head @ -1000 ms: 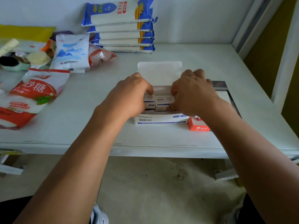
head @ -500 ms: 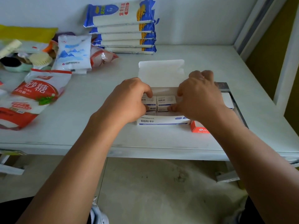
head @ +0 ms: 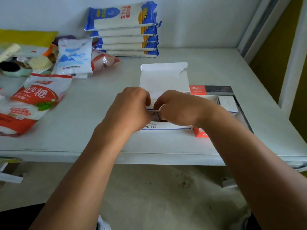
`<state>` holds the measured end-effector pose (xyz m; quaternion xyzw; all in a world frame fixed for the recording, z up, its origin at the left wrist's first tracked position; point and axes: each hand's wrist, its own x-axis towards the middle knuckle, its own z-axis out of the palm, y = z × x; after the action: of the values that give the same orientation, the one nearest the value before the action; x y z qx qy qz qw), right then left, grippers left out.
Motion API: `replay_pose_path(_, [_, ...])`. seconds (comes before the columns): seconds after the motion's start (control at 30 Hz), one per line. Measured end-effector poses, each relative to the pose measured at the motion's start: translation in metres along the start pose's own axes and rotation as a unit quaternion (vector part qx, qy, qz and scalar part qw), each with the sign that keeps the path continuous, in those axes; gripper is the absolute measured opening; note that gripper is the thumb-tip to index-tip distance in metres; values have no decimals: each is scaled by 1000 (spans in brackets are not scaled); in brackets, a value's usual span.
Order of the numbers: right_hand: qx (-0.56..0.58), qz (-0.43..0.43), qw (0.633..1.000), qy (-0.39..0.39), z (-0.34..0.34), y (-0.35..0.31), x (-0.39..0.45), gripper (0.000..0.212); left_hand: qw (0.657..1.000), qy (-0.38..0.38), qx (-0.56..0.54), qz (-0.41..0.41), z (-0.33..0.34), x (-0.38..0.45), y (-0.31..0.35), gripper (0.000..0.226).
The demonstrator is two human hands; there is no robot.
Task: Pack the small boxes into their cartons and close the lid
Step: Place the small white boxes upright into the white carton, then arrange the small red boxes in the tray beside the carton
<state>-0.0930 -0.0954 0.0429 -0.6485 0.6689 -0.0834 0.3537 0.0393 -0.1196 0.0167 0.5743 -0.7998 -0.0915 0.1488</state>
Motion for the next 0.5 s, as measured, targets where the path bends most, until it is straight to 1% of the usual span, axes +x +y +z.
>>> replay_pose_path(0.07, [28, -1, 1000, 6, 0, 5, 0, 39, 1000, -4, -4, -6, 0, -1, 0, 39])
replay_pose_path(0.17, [101, -9, 995, 23, 5, 7, 7, 29, 1000, -3, -13, 3, 1, -2, 0, 27])
replay_pose_path(0.2, [102, -9, 994, 31, 8, 6, 9, 27, 1000, -7, -11, 9, 2, -2, 0, 25])
replay_pose_path(0.27, [61, -11, 996, 63, 13, 1, 12, 26, 1000, -13, -12, 15, 3, -1, 1, 21])
replay_pose_path(0.33, [39, -16, 995, 92, 16, 1, 15, 24, 999, -21, -26, 11, 3, -2, 0, 23])
replay_pose_path(0.4, [49, -26, 992, 112, 14, 4, 14, 25, 998, -29, -55, -1, 1, -4, -2, 29])
replay_pose_path(0.43, [72, -32, 990, 119, 10, 7, 12, 28, 997, -24, -72, -9, -1, -4, -3, 32])
replay_pose_path(0.5, [156, -38, 980, 120, -1, 16, 5, 36, 996, 5, -90, -18, -3, -3, -4, 36])
